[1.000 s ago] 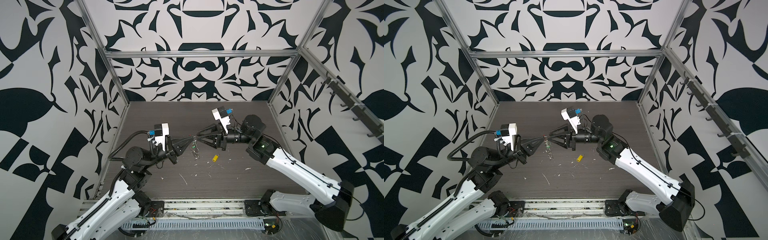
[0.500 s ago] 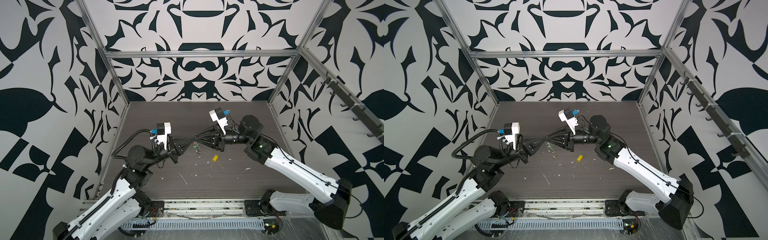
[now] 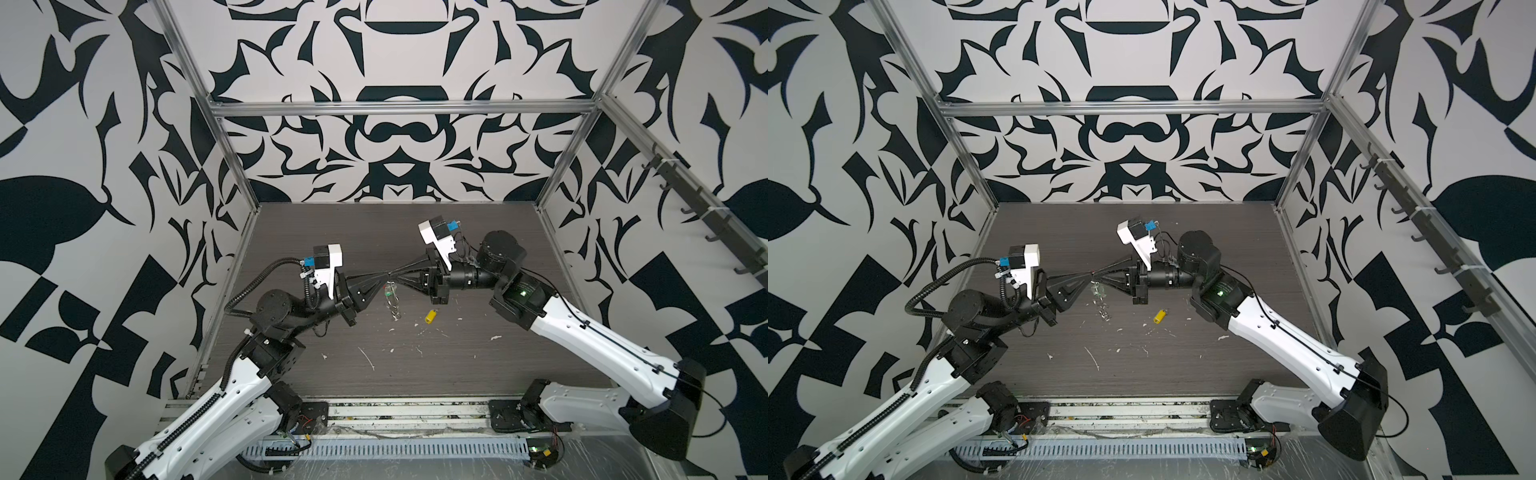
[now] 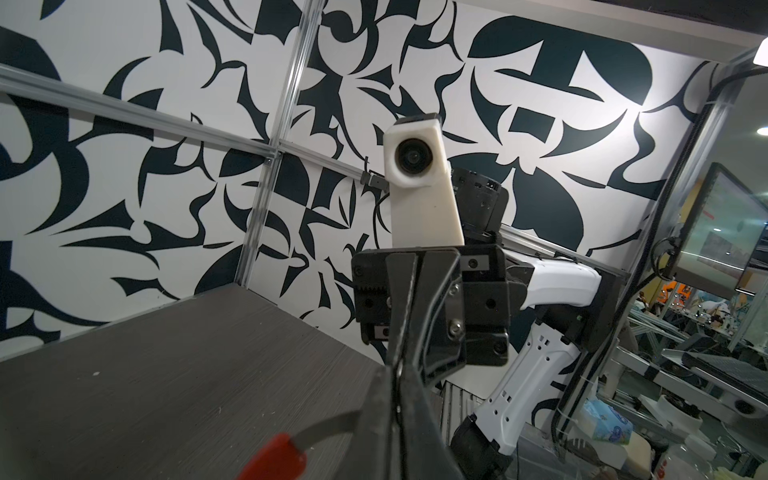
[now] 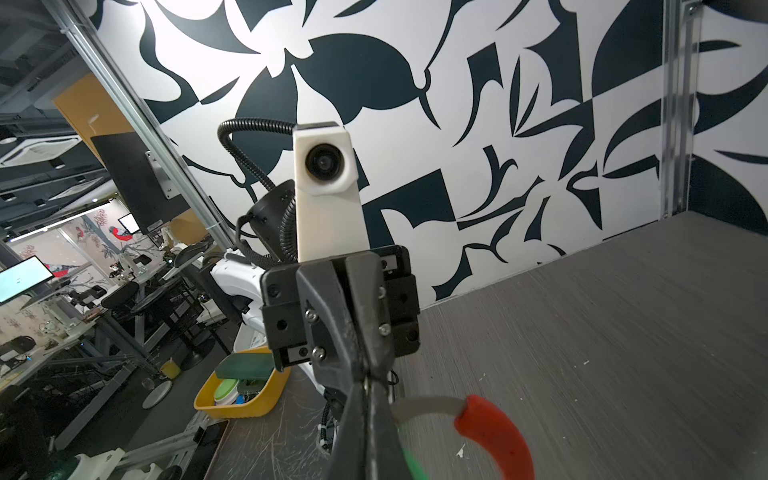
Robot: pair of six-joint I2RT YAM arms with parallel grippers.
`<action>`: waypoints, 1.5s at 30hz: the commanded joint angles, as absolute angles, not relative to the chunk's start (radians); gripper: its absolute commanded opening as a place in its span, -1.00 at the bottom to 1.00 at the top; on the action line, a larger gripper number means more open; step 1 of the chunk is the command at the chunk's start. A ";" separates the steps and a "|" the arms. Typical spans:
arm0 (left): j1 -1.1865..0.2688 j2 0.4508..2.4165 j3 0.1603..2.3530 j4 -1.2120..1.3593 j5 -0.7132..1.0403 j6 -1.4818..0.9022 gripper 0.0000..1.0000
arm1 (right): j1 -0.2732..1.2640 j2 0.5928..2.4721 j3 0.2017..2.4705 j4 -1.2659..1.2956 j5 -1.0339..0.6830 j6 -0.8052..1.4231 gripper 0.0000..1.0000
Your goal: Remove the keys from the keyring
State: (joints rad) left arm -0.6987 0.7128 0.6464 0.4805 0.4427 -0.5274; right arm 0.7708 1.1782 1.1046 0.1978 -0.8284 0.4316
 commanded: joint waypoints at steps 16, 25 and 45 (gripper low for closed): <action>-0.697 0.670 0.934 -0.188 0.581 -0.491 0.05 | 0.776 1.127 1.213 -0.035 -0.882 0.304 -1.00; -0.698 0.795 1.043 -0.330 0.692 -0.461 -0.15 | 0.776 1.140 1.240 -0.065 -0.929 0.302 -1.00; -0.698 0.837 1.080 -0.316 0.775 -0.442 -0.47 | 0.777 1.138 1.242 -0.085 -0.948 0.294 -1.00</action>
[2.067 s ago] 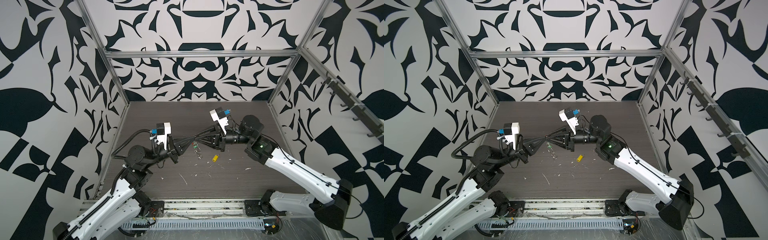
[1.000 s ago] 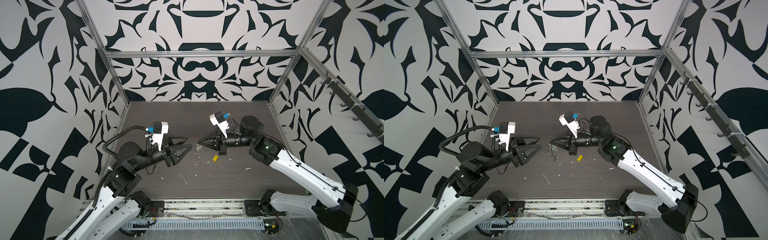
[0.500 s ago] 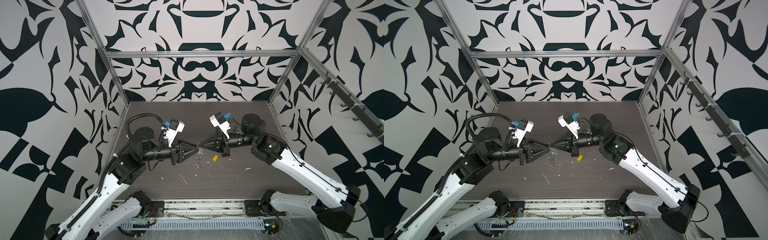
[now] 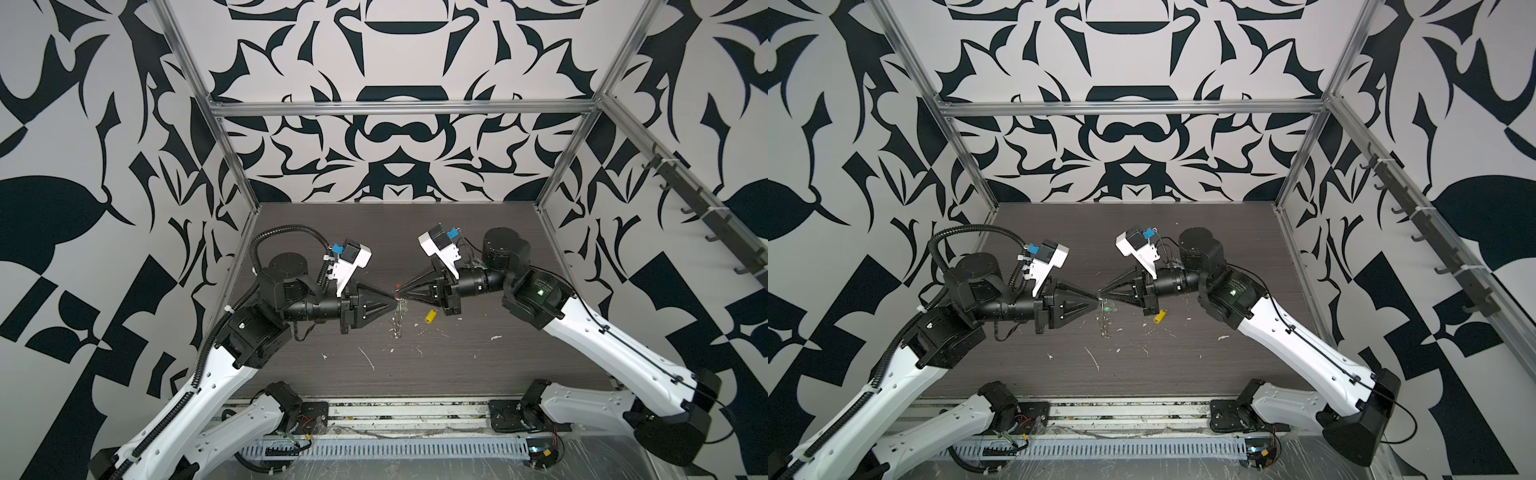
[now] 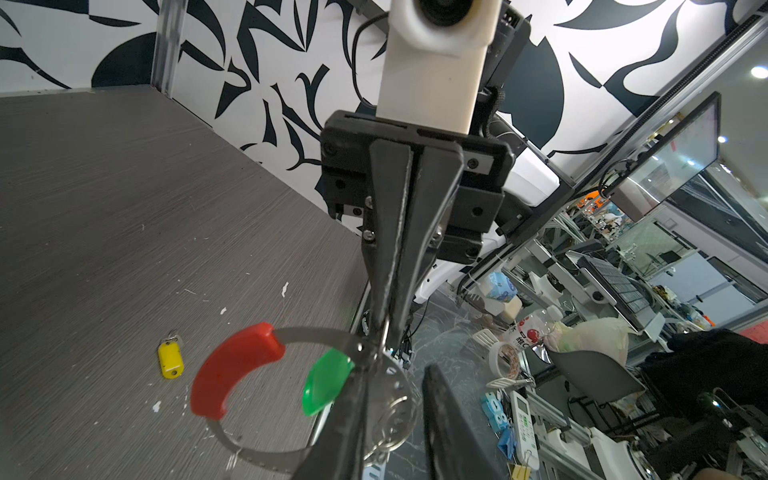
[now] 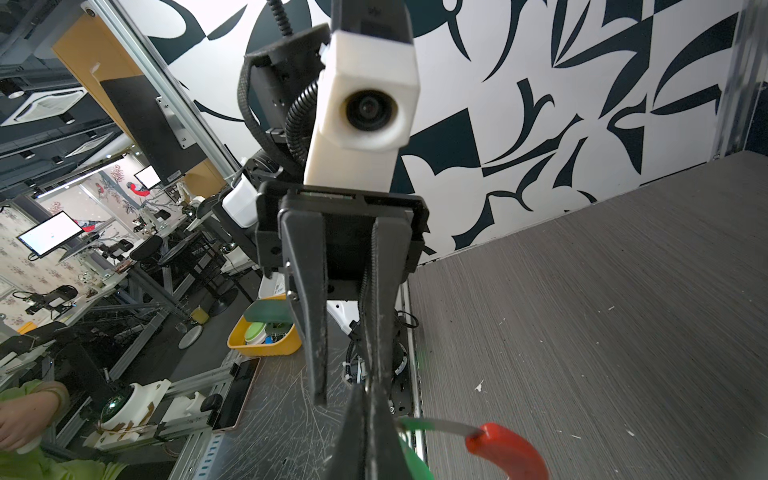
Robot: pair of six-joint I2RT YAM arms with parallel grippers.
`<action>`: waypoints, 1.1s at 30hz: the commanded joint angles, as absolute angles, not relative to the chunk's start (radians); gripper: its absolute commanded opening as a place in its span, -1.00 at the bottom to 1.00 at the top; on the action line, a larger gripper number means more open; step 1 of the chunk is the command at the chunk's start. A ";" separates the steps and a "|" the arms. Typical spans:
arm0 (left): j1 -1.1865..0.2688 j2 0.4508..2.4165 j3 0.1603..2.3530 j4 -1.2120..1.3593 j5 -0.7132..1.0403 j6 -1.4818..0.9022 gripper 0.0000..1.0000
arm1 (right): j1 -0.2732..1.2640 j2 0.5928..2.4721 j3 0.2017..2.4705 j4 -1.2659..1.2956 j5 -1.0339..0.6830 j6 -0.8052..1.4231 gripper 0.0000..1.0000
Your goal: Remove the keys from the keyring
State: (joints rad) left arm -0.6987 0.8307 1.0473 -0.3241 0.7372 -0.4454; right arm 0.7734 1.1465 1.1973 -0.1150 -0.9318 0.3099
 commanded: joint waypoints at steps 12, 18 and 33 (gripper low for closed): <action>-0.697 0.817 1.119 -0.397 0.709 -0.353 -0.59 | 0.779 1.124 1.232 -0.091 -0.955 0.295 -1.00; -0.699 0.824 1.126 -0.399 0.722 -0.342 -0.57 | 0.783 1.124 1.227 -0.080 -0.957 0.300 -1.00; -0.698 0.850 1.100 -0.327 0.785 -0.394 -0.59 | 0.786 1.136 1.224 -0.059 -0.947 0.311 -1.00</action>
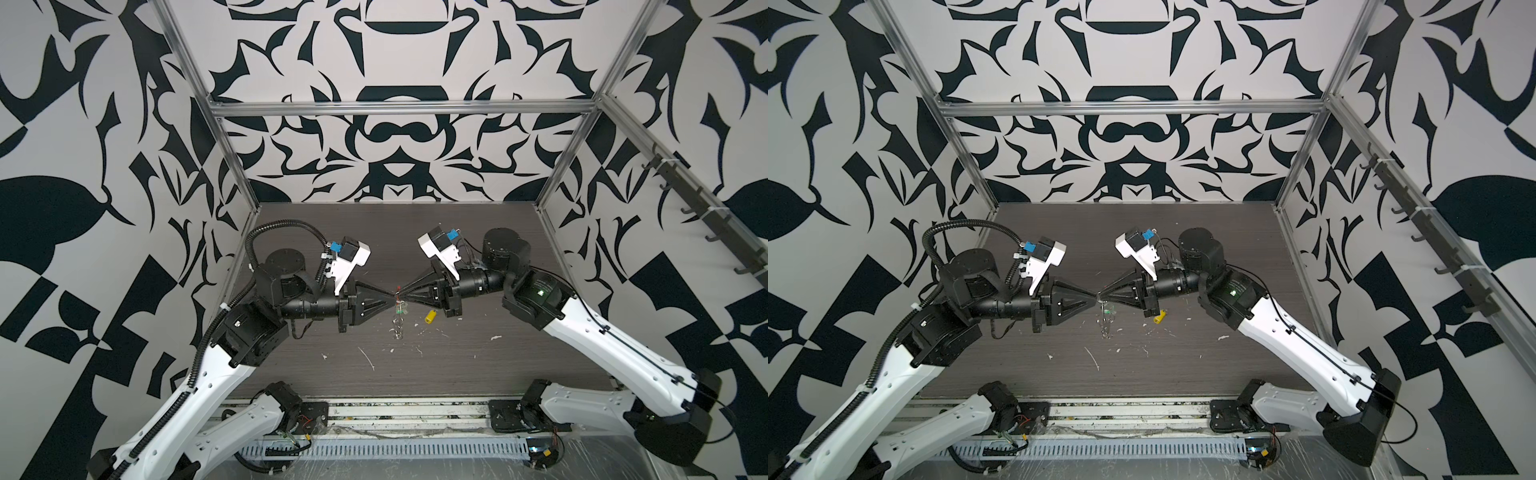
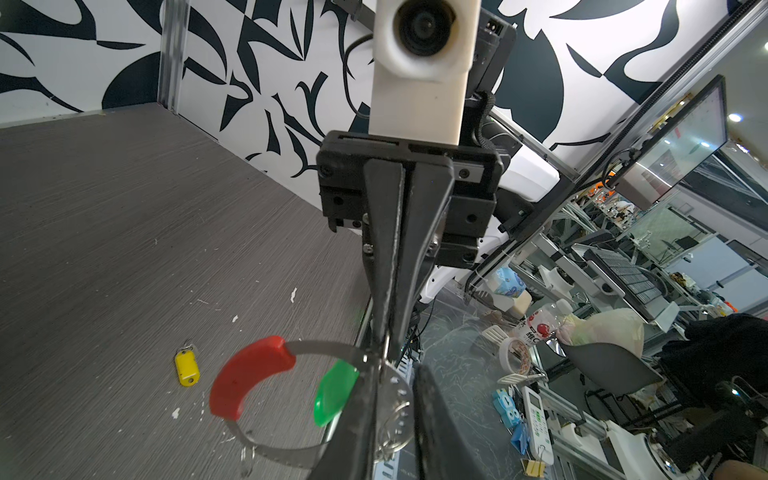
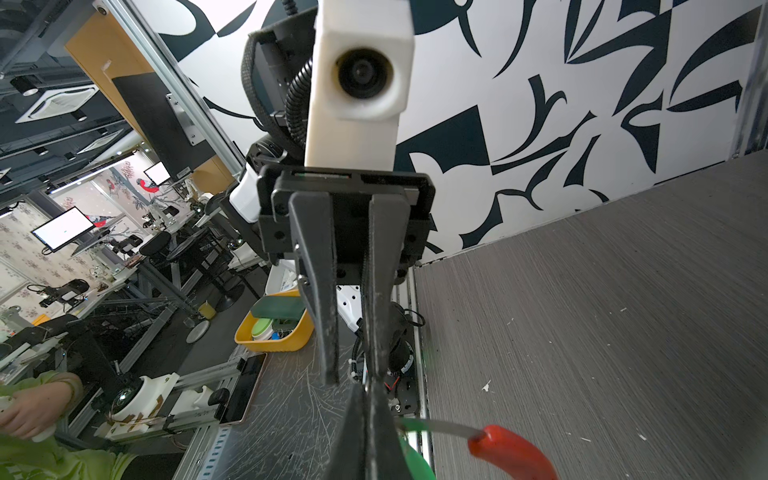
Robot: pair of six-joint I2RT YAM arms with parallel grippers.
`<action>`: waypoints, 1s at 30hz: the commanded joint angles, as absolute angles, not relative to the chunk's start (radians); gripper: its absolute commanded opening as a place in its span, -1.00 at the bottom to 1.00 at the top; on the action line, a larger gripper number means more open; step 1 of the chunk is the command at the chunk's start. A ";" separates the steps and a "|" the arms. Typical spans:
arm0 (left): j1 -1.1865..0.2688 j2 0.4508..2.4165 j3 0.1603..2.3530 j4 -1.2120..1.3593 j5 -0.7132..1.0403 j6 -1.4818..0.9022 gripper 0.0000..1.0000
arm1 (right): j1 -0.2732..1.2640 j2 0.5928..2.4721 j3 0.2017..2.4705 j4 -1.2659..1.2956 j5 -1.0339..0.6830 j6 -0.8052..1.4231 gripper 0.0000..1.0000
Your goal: Remove the keys from the keyring
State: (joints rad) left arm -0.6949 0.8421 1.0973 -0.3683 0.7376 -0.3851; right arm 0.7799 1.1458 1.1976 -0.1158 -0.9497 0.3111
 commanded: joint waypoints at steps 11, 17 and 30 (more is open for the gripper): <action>-0.698 0.830 1.101 -0.372 0.708 -0.357 -0.65 | 0.790 1.113 1.219 -0.046 -0.970 0.321 -1.00; -0.698 0.789 1.115 -0.411 0.676 -0.321 -0.61 | 0.791 1.091 1.213 -0.054 -0.958 0.320 -1.00; -0.698 0.815 1.082 -0.301 0.784 -0.382 -0.43 | 0.808 1.132 1.222 -0.008 -0.973 0.335 -1.00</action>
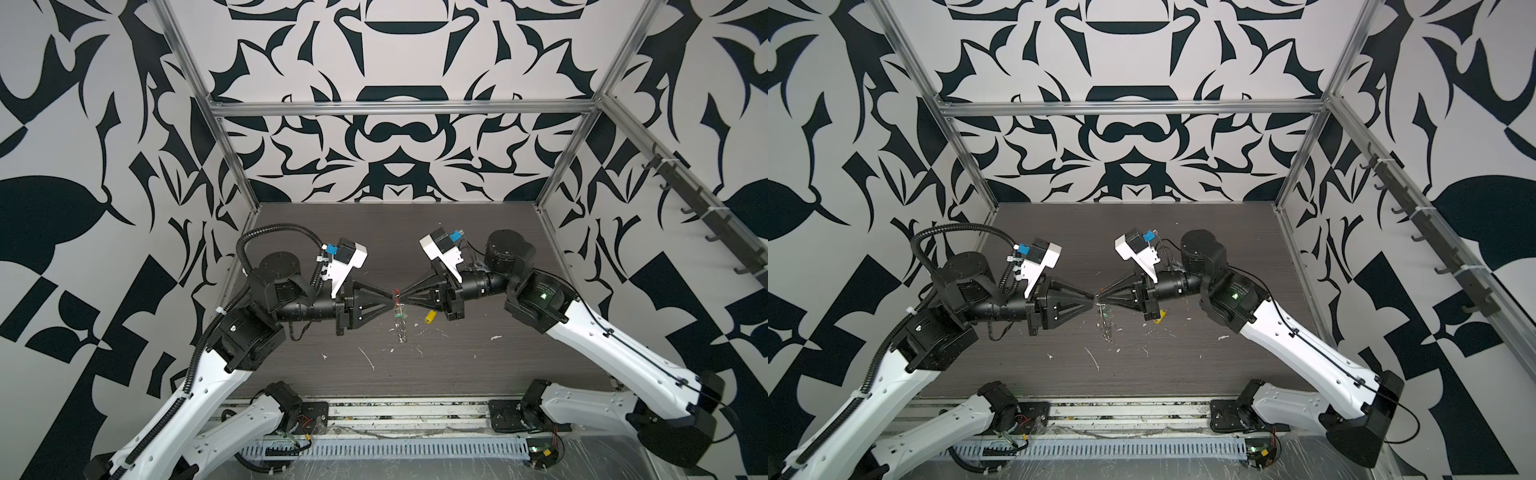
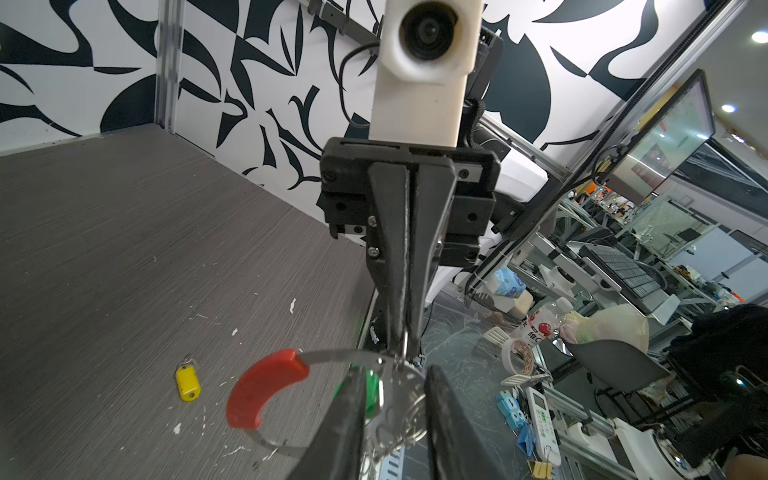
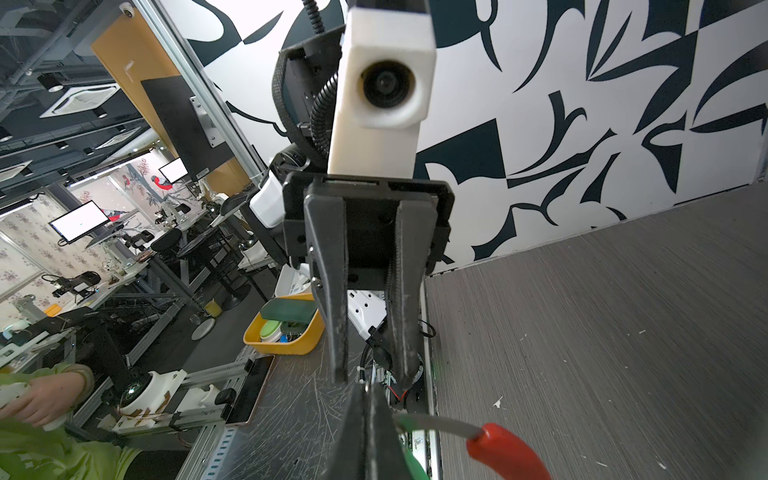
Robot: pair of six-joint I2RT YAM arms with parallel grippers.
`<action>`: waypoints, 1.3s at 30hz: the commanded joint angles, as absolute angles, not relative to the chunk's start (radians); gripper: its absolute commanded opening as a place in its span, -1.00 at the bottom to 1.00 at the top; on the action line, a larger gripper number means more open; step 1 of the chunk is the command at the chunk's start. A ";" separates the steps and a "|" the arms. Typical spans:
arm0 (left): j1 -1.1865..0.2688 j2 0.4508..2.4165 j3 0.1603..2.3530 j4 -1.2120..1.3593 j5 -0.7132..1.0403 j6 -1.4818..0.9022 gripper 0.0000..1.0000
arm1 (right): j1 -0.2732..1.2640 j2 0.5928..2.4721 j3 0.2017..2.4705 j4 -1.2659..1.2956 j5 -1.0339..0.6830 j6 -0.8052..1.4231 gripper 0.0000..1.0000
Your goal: Remove the keys from the keyring
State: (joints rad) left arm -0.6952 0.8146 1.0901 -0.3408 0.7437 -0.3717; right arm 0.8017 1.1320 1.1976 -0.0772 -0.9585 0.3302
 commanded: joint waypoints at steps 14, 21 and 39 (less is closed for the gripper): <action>-0.698 0.834 1.070 -0.286 0.813 -0.402 -0.79 | 0.811 1.135 1.228 -0.003 -0.950 0.337 -1.00; -0.698 0.827 1.062 -0.259 0.794 -0.415 -1.00 | 0.813 1.133 1.224 0.013 -0.943 0.351 -1.00; -0.699 0.721 0.851 0.177 0.573 -0.484 -1.00 | 0.828 1.013 1.073 0.220 -0.630 0.428 -0.21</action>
